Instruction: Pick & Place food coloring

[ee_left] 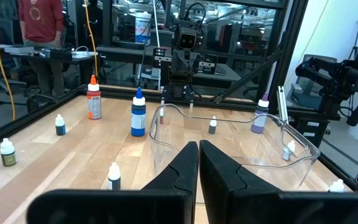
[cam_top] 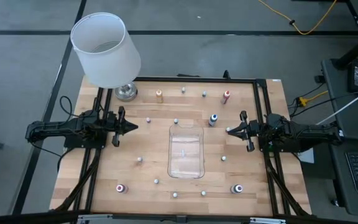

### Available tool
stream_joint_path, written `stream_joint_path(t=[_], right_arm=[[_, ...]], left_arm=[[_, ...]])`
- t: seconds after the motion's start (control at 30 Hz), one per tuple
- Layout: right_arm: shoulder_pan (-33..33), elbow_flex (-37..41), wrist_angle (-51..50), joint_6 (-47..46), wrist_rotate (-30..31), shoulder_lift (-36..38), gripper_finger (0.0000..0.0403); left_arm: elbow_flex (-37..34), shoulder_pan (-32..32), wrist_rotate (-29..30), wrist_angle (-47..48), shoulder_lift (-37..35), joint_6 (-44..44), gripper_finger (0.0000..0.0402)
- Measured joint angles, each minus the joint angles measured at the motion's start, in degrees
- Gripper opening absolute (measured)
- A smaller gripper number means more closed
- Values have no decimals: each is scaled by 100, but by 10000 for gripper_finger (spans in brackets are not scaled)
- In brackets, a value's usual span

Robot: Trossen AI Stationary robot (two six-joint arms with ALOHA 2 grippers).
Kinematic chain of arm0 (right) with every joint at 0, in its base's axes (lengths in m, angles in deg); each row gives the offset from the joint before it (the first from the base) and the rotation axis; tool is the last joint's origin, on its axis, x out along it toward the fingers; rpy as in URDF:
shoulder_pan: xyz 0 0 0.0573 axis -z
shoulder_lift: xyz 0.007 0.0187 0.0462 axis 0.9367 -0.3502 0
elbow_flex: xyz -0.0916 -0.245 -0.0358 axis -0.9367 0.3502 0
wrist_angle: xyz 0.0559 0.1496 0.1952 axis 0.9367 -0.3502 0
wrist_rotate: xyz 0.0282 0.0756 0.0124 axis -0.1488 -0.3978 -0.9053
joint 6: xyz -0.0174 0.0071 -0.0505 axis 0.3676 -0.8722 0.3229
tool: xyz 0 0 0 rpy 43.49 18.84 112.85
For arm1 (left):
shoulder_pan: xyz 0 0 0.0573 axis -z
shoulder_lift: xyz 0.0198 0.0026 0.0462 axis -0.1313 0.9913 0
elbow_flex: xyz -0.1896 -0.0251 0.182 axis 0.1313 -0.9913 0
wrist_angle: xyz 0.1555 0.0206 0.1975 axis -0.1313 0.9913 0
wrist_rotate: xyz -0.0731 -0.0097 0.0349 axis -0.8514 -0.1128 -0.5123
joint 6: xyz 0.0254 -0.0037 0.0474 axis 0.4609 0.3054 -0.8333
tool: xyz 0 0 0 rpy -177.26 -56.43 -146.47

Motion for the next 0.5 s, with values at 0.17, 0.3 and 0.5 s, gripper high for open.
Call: stream_joint_path(t=[0.17, 0.3, 0.5], right_arm=[[2, -1, 0, 1, 0, -2, 28], [1, -1, 0, 0, 0, 0, 28], [1, -2, 0, 2, 0, -2, 28]], left_arm=[[0, -1, -1, 2, -2, 0, 13], [0, 0, 12, 2, 0, -2, 10], [0, -10, 957, 56, -1, -441, 8]])
